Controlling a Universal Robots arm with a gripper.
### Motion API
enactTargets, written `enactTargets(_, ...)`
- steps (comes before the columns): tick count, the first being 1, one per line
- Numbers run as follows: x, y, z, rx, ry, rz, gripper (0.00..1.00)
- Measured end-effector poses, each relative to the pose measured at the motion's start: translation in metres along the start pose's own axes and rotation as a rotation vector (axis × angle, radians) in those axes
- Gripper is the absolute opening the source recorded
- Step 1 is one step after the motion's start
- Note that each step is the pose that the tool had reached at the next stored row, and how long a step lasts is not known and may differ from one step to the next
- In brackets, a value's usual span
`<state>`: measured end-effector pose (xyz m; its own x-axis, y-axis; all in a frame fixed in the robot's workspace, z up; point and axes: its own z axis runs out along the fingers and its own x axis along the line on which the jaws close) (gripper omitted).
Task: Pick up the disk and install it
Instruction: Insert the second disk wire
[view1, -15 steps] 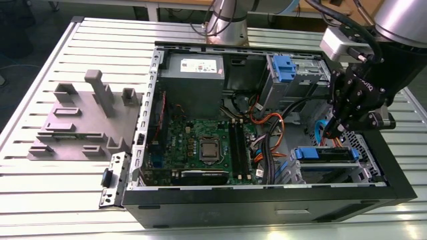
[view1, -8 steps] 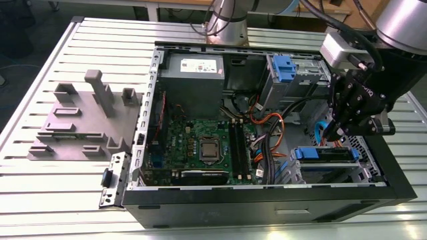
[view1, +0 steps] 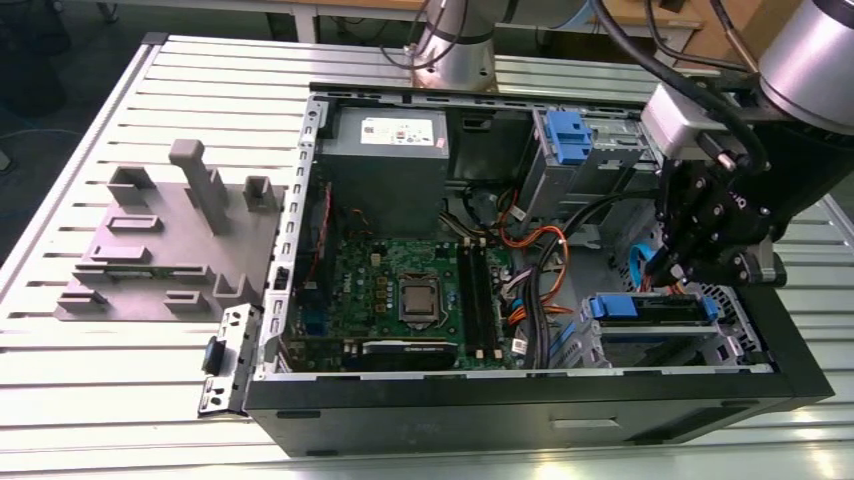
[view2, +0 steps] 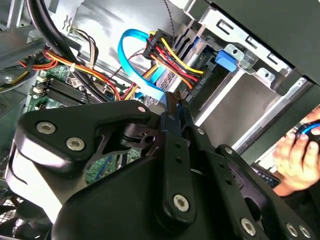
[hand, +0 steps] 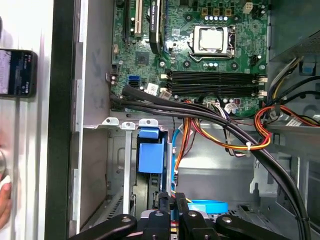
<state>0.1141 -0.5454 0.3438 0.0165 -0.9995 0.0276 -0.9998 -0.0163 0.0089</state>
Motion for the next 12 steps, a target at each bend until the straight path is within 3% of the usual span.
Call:
enactTargets(1, 0.0019, 0.0001, 0.0003, 0.0003, -0.0055, 0.0, 0.16)
enactTargets(3, 0.0051, 0.0001, 0.0008, 0.0017, -0.0087, 0.0, 0.16)
enactTargets(12, 0.0098, 0.0001, 0.003, 0.0086, -0.0088, -0.005, 0.16)
